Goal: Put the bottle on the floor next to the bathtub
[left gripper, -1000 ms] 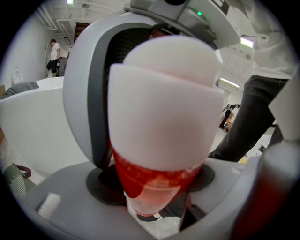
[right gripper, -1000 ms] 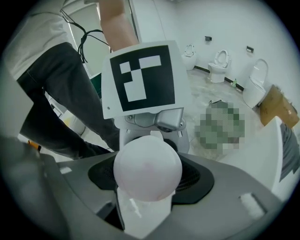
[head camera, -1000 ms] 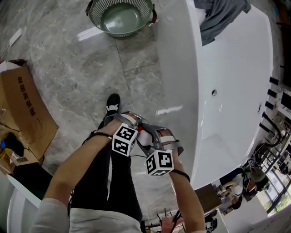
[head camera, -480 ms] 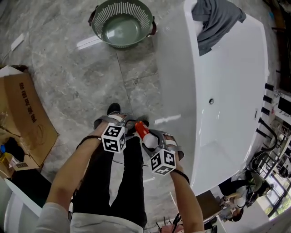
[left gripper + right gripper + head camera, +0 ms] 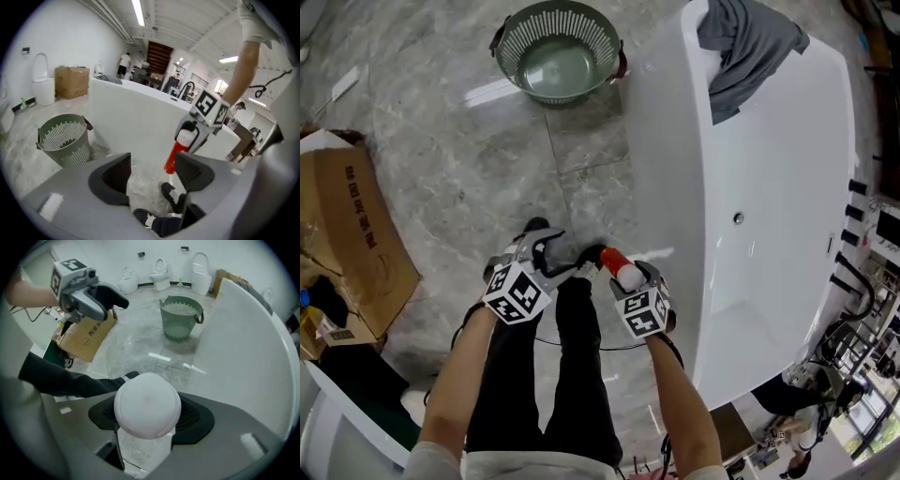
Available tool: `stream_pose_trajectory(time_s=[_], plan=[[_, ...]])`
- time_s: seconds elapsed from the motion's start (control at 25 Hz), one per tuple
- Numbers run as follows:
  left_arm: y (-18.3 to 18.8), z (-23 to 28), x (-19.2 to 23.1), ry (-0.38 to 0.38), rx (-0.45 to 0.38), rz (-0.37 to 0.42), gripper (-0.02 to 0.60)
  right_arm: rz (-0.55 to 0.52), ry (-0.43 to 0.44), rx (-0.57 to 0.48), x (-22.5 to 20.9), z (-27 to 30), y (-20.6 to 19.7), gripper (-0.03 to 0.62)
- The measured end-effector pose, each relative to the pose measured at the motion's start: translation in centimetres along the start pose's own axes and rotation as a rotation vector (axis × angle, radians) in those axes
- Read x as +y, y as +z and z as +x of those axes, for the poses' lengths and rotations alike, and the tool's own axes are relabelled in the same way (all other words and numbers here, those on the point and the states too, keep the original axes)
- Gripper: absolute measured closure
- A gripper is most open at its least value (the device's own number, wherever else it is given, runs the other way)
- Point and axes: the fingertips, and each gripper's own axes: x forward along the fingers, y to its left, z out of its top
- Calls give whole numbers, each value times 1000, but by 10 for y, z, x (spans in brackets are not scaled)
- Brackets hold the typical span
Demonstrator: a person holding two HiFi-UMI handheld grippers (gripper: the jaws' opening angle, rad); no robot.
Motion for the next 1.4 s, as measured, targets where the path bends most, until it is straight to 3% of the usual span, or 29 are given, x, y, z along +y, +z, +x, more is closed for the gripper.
stream_pose_trajectory(time_s=[0.28,0.48,0.68,0.96,1.4], plan=[[27,-10,-4,131,-138,-150,236,209,-84,-11,-53,27,-12,312],[21,-11,-5,192,-153,-226,238,363,-118,1,-77,47,-19,312],[7,2,-11,201,-169,-296,239,490,-153,-15,-94,69,-34,312],[-4,15,1,251,-197,-305,239,493,-145,14,-100,105,-39,312],[-37,44,8,305,-174,-397,241,491,-166,17,-122,181,-36,313]])
